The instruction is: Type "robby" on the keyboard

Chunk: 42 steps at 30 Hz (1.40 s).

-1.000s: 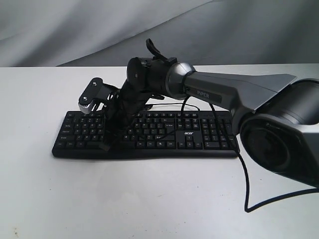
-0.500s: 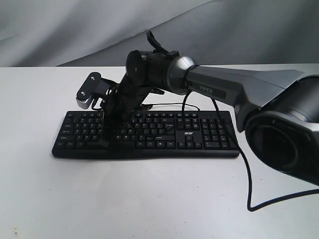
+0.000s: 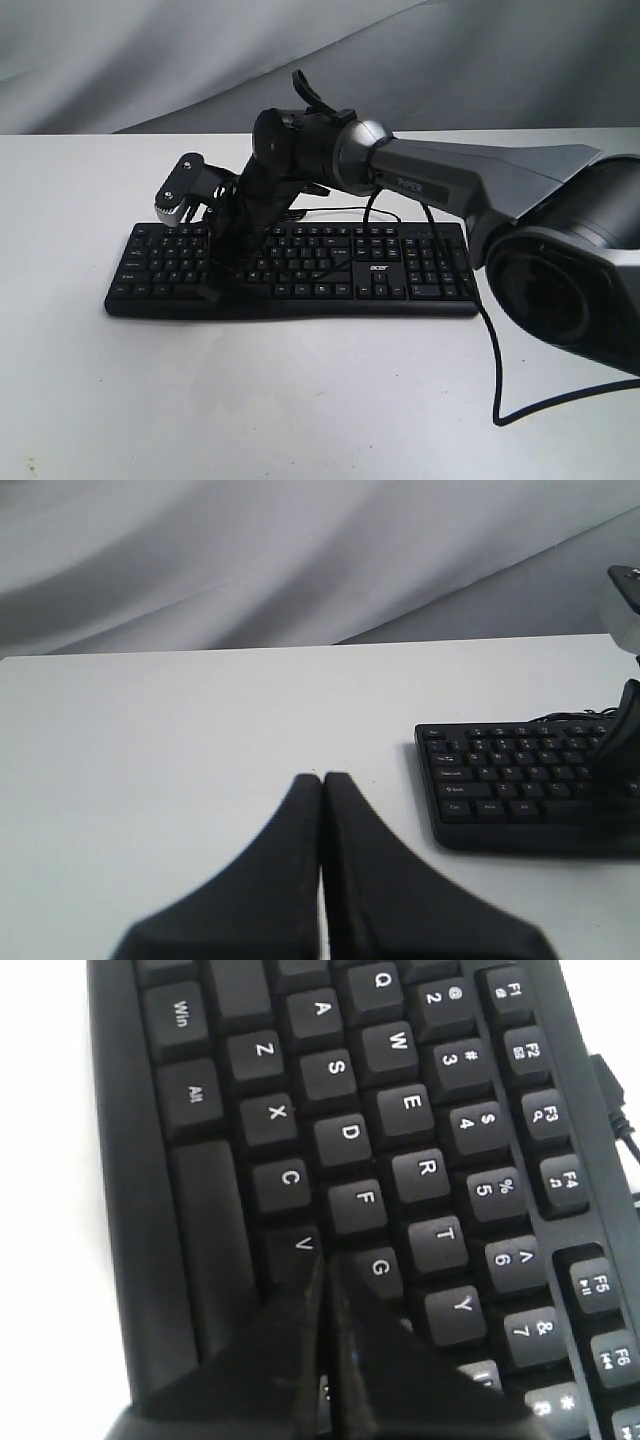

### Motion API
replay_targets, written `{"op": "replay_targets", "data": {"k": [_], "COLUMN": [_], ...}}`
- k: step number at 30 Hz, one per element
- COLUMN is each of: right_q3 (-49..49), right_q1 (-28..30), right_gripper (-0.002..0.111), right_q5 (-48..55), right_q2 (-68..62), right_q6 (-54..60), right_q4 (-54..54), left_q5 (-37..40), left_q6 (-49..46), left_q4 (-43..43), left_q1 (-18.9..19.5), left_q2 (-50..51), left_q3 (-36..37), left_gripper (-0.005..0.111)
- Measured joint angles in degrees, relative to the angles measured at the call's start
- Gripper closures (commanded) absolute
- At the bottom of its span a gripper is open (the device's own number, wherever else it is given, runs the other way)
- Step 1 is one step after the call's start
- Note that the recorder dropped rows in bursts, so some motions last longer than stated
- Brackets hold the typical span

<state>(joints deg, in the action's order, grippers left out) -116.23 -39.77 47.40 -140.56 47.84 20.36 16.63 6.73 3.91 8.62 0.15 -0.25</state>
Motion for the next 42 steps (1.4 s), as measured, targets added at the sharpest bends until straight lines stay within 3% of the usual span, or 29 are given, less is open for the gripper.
{"op": "replay_targets", "data": {"k": [31, 42], "right_q3": [-0.1, -0.1], "right_q1": [0.0, 3.1], "right_gripper": [0.108, 0.108], "right_q5": [-0.7, -4.4], "right_q2": [1.7, 1.7], "right_q6": [0.0, 0.1], "right_q4": [-1.2, -1.6], "left_q5": [0.0, 0.0], "left_q6": [0.0, 0.0], "left_q4": [0.0, 0.0], "left_q1": [0.0, 0.0], "left_q2": [0.0, 0.0], "left_q3": [0.0, 0.0], "left_gripper": [0.106, 0.106]}}
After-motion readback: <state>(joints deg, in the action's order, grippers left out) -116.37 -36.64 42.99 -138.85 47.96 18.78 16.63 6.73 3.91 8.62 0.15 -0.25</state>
